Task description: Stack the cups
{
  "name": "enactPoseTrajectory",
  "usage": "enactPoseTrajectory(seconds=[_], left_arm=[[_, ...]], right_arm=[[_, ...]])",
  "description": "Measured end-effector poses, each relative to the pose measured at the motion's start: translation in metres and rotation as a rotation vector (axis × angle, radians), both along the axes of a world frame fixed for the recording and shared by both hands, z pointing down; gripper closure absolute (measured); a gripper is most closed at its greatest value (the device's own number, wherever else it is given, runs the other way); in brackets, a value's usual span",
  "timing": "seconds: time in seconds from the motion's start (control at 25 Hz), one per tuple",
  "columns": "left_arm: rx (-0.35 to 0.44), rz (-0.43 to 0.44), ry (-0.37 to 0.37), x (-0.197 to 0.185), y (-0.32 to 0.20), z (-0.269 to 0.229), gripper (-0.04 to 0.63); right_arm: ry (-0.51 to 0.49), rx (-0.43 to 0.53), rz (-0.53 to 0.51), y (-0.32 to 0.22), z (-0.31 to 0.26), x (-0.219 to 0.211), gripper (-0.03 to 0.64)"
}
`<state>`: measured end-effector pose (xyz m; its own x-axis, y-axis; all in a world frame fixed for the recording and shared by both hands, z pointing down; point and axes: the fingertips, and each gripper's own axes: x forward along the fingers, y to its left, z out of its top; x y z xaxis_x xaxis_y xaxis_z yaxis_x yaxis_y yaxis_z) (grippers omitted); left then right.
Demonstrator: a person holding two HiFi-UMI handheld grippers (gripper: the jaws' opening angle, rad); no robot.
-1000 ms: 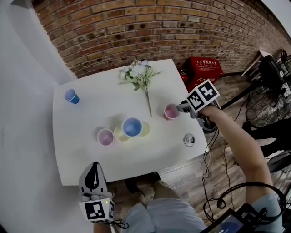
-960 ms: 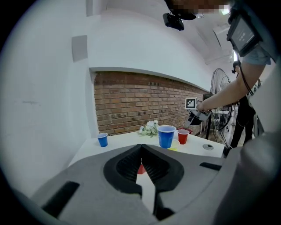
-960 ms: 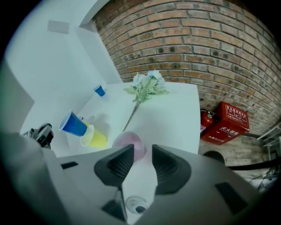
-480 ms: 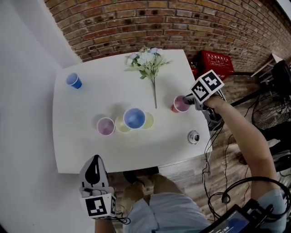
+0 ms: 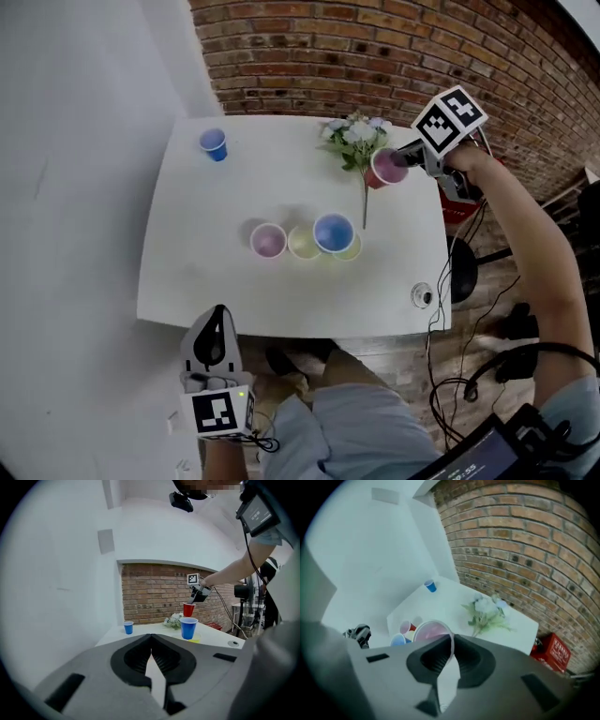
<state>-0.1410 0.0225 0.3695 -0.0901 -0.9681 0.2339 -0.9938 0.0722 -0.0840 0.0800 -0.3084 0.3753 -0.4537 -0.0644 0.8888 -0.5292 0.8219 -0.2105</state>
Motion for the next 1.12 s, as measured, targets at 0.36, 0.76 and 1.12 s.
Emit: enactPoseTrajectory(seconds=[0.36, 0.76, 1.12], left_arm=[[-0.004, -0.321, 0.003, -0.004, 0.067, -0.006, 0.586], [-0.019, -0.51, -0.001, 0.004, 0.124, 0.001, 0.586], [-0.015, -0.546, 0.0, 0.008, 0.135, 0.004, 0.586]], right_arm=[[-0.045, -0.056, -0.483, 0.048, -0.012, -0.156, 0.59], [0.031, -0.153, -0.848, 0.146, 0.015, -0.198, 0.591], [0.118, -0.172, -0.92, 0.163, 0.039, -0.187, 0.59]])
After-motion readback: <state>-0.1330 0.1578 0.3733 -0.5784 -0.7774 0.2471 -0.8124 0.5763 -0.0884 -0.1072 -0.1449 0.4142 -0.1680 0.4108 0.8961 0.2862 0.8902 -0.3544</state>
